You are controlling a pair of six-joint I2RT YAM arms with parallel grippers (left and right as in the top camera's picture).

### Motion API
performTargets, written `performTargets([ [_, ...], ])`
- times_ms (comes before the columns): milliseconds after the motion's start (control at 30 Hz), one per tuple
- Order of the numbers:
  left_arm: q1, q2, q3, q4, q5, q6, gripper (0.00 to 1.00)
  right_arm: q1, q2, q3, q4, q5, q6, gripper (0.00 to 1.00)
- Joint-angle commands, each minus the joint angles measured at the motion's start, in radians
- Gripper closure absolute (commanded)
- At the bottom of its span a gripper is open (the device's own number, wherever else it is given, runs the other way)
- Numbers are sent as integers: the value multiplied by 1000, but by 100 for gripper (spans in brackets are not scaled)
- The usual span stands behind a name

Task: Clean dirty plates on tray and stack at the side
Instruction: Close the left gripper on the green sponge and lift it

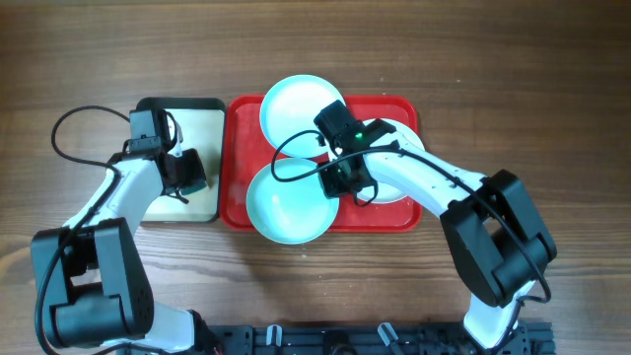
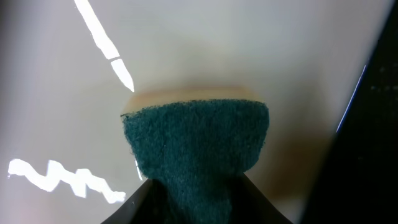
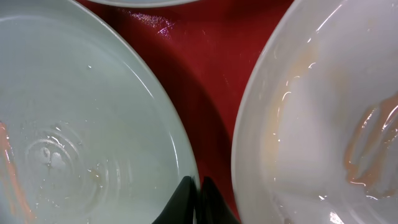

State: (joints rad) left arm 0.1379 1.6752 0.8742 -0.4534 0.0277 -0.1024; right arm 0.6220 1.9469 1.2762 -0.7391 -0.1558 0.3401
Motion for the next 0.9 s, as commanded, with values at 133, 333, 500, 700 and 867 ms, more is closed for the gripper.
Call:
performTargets([
  [133,3,-3,-55,29,1,-10,68,0,13,18,-3,3,1,93],
  [333,3,-3,-55,53,2,-10,90,0,13,18,-3,3,1,93],
  [500,3,-20,-55,57,2,-10,96,0,13,18,-3,3,1,93],
  [700,3,-135,-54,45,2,-10,96,0,13,18,-3,3,1,93],
  [867,3,-283,-54,42,2,-5,96,0,13,18,-2,3,1,93],
])
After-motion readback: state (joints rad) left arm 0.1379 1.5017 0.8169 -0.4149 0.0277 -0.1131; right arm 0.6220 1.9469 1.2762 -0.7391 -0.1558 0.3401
